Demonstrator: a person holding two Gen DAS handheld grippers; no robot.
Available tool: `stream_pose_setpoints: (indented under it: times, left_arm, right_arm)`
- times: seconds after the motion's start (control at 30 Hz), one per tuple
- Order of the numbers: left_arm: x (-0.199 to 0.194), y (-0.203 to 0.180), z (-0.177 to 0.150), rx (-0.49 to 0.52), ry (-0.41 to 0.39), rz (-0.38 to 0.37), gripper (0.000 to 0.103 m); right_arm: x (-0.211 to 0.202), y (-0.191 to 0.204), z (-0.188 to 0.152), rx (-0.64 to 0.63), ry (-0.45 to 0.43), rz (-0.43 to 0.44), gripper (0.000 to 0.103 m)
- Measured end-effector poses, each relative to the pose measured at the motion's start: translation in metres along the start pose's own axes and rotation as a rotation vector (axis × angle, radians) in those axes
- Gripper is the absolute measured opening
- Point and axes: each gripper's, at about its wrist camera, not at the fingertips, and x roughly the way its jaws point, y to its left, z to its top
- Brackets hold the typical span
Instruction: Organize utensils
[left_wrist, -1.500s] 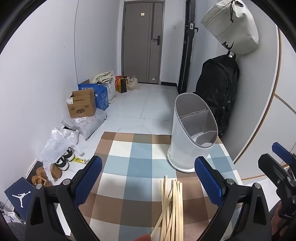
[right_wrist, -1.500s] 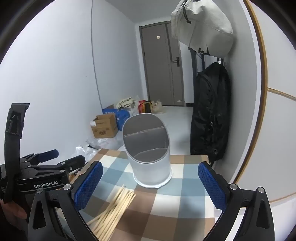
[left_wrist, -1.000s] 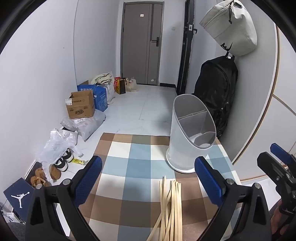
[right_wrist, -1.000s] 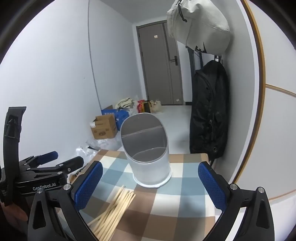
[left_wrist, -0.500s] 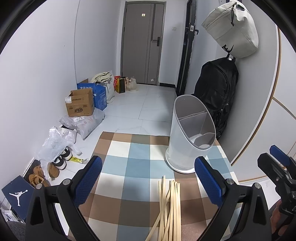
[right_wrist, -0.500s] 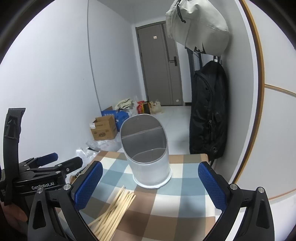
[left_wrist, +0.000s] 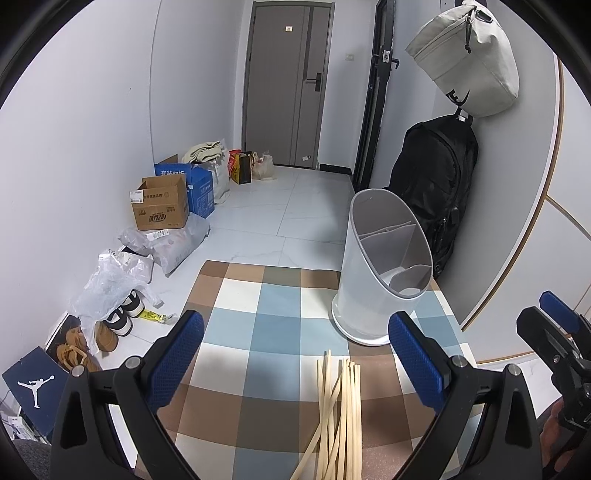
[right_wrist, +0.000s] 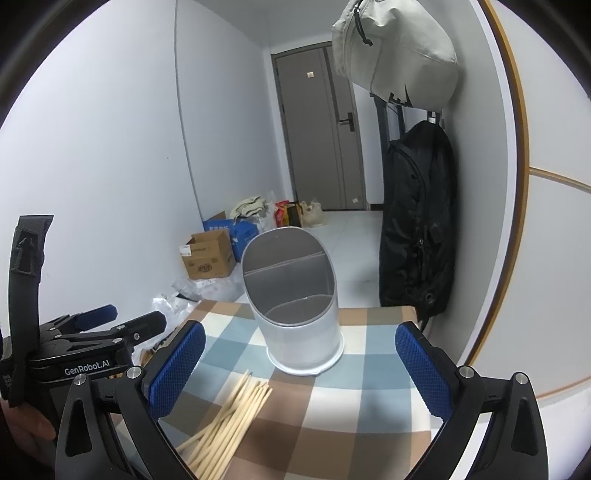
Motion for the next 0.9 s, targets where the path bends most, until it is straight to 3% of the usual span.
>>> stream_pose_setpoints:
  times: [0.9]
  left_arm:
    - [0.0021,0.0022,-0.0006,-0.011,0.015,-0.012,0.098]
  right_arm:
    - [0.0006,-0.0024,0.0016,0.016,0.006,0.01,0.103]
